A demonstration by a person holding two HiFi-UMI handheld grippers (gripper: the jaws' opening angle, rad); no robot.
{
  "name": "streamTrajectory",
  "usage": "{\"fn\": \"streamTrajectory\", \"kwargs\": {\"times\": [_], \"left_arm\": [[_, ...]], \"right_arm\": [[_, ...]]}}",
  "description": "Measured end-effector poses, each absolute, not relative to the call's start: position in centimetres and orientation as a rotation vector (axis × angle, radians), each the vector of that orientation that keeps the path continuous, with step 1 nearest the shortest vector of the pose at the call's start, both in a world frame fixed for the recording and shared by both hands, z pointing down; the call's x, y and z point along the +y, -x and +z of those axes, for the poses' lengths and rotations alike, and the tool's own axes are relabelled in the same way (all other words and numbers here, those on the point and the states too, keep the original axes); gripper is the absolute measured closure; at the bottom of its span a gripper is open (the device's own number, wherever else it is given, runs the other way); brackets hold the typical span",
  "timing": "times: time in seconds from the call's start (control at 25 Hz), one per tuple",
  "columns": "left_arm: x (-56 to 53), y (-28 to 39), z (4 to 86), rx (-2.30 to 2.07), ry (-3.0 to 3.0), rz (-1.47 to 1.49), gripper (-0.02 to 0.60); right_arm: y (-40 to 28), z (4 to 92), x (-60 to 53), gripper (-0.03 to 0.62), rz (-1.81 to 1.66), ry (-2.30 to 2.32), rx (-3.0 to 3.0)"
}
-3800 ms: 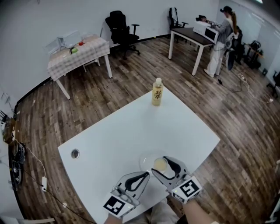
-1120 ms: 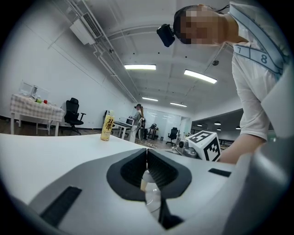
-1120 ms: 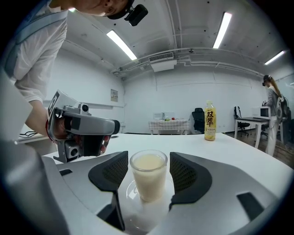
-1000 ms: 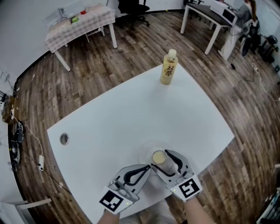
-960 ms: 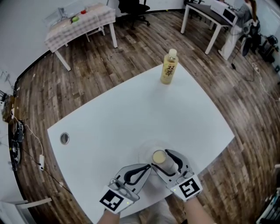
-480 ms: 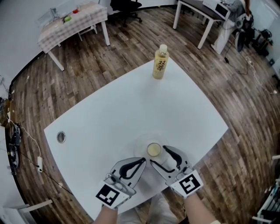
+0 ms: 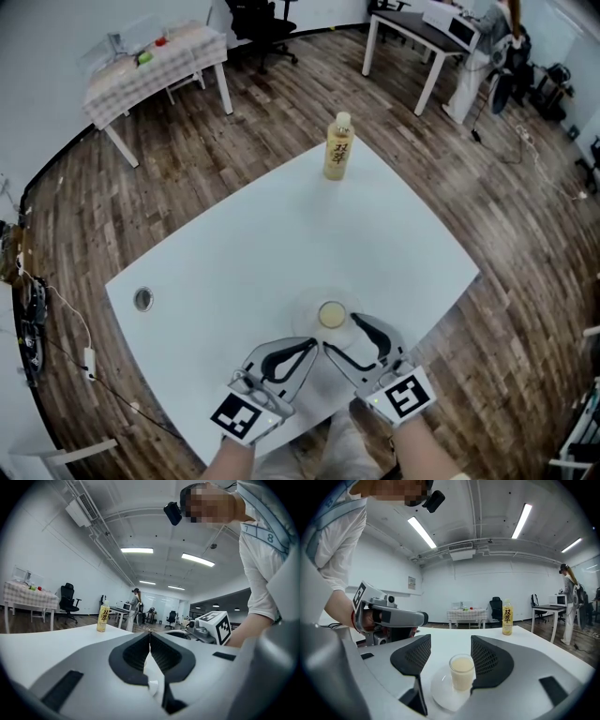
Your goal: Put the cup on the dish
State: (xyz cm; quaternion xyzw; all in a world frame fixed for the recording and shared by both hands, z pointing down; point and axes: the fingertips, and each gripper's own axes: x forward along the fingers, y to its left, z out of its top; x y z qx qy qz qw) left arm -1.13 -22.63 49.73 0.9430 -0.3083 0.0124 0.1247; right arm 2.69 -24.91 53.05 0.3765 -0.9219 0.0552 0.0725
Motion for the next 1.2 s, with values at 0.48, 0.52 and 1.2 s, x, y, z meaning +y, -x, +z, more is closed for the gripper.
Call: {"fn": "streamTrajectory", "kwargs": {"times": [0.48, 0.52, 1.2], "left_arm": [[-20.3, 1.9, 47.1, -0.824, -2.803, 0.042, 0.575], [-20.1, 2.1, 46.8, -0.820, -2.807, 0.042, 0.575], [-17.2, 5.2, 42.4, -0.686, -2.921, 0.047, 0.575]], "right_arm": [[-2.0, 49.5, -22.4, 0.338, 0.105, -1.218, -2.766], [-2.0, 49.2, -22.2, 0.353, 0.092, -1.224, -2.764], [-0.5, 43.8, -18.3, 0.561, -0.001, -1.378, -2.709]]}}
